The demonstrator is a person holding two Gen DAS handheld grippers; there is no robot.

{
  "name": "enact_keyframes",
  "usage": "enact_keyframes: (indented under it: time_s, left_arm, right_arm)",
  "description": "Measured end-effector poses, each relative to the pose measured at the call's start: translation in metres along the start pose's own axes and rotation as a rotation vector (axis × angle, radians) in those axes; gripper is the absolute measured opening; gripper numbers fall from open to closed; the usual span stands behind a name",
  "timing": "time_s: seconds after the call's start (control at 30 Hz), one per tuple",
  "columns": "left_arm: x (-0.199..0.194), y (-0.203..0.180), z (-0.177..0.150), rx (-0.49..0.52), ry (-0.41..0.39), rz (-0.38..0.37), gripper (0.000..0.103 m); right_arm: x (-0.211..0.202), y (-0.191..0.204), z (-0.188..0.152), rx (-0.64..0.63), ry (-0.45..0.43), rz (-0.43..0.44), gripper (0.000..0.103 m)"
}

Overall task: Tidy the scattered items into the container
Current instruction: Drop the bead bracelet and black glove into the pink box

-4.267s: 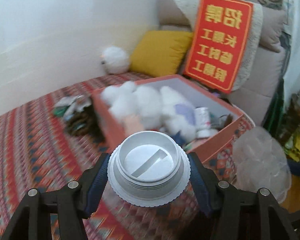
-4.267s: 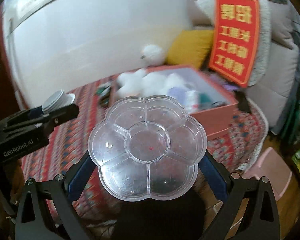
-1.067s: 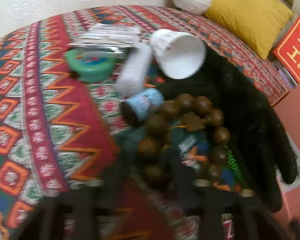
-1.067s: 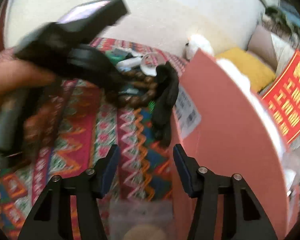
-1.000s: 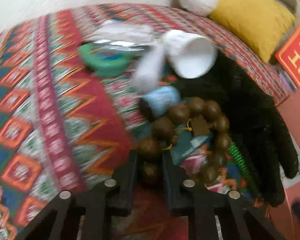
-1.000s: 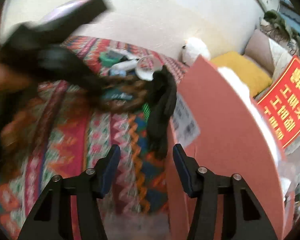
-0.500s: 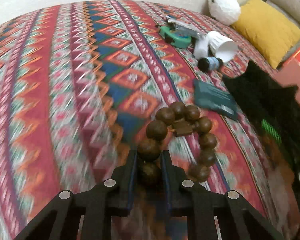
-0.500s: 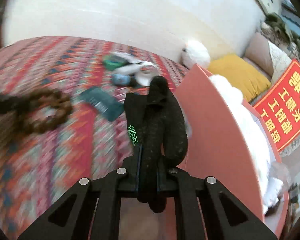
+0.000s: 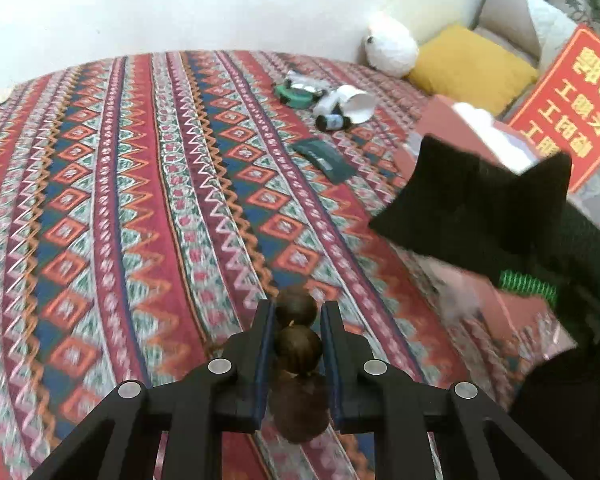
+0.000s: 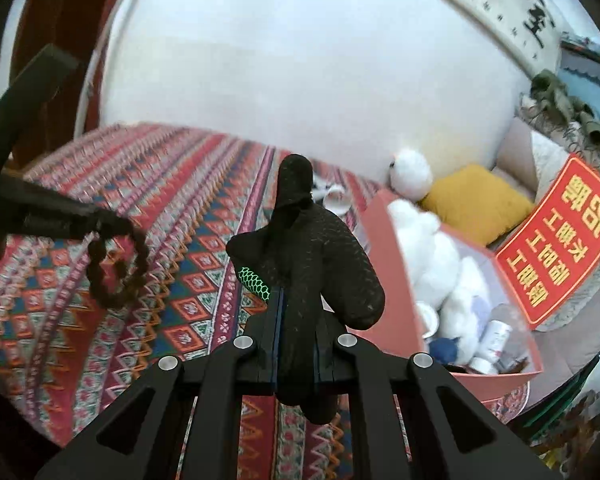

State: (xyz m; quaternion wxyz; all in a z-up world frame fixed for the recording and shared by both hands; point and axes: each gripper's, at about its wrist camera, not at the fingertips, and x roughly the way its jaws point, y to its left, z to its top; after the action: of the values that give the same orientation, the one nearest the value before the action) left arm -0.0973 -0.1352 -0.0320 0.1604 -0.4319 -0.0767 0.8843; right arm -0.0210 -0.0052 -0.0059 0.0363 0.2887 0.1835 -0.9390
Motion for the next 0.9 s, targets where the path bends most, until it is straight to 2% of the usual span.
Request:
enact_keyframes:
  time_s: [0.27, 0.5, 0.63, 0.73, 0.9]
  left_arm:
    - [-0.048, -0.015, -0.021, 0.006, -0.038, 0.023, 0.019]
    - [-0.088, -0.057, 0.0, 0.082, -0.116, -0.003, 0.019]
    - [-0.096, -0.094, 0.023, 0.155, -0.146, -0.043, 0.019]
    - [-0.093, -0.131, 0.045, 0.216, -0.15, -0.099, 0.019]
    - [-0.077, -0.213, 0.079, 0.342, -0.174, -0.172, 0.019]
  right_arm:
    - [-0.078, -0.024, 0.004, 0.002, -0.119, -0.036, 0.011]
    - [-0.133, -0.074, 0.011, 0.056, -0.208, -0.149, 0.011]
    - [-0.15, -0.108, 0.008, 0.071, -0.229, -0.225, 0.011]
    - [-0.153, -0.137, 0.005, 0.074, -0.225, -0.267, 0.011]
    - [-0.127, -0.181, -0.001, 0.072, -0.196, -0.322, 0.011]
